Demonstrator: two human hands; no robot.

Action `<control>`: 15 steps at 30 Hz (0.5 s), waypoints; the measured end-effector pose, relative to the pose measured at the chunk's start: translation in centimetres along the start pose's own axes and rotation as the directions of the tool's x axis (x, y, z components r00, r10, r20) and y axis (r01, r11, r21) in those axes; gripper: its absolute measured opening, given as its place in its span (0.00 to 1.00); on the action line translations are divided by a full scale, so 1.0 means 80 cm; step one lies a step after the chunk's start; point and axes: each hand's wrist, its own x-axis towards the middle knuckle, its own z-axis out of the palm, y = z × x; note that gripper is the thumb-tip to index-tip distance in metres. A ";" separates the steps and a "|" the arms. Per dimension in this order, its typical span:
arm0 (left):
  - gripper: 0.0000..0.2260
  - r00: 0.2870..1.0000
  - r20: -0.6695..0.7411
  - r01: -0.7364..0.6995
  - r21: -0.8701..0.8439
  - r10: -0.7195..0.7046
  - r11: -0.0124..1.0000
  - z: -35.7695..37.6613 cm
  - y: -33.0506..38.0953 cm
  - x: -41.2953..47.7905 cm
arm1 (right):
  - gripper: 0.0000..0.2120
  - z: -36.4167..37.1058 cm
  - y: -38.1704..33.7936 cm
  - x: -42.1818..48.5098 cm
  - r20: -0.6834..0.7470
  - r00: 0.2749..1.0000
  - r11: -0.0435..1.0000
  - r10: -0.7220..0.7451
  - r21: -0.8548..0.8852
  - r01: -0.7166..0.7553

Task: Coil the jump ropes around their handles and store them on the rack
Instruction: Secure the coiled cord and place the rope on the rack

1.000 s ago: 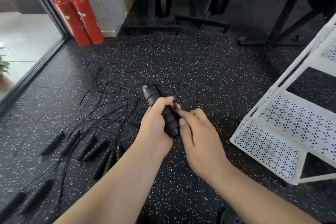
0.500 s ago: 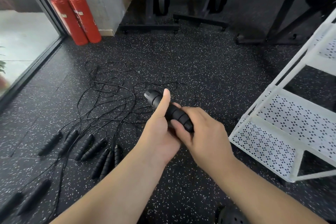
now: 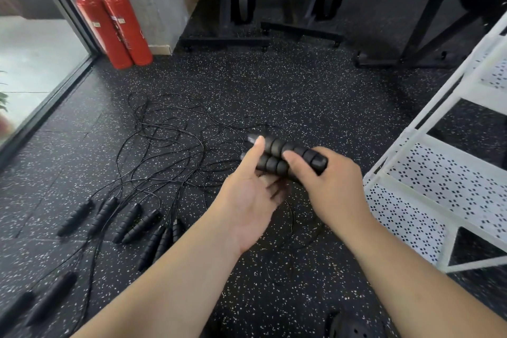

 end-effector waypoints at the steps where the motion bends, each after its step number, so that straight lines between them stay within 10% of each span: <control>1: 0.36 0.997 -0.071 -0.007 0.094 0.014 0.996 -0.002 0.001 0.001 | 0.18 -0.006 0.005 0.008 0.010 0.998 0.998 0.058 -0.022 -0.058; 4: 0.49 0.942 -0.170 -0.107 0.666 0.290 0.738 -0.010 0.002 -0.008 | 0.21 -0.022 0.018 0.023 0.077 0.984 0.986 0.158 -0.065 -0.153; 7: 0.53 0.772 0.335 -0.292 0.942 0.541 -0.168 -0.025 -0.002 -0.010 | 0.22 -0.028 0.013 0.017 0.253 0.964 0.994 0.083 -0.089 -0.062; 9: 0.53 0.712 0.524 -0.263 0.816 0.468 -0.514 -0.033 -0.007 -0.006 | 0.21 -0.024 0.004 0.008 0.406 0.914 0.996 0.016 -0.089 0.022; 15: 0.40 0.666 0.486 -0.180 0.841 0.566 -0.510 -0.036 -0.012 -0.005 | 0.23 -0.021 -0.013 -0.005 0.512 0.858 0.995 0.044 0.051 -0.081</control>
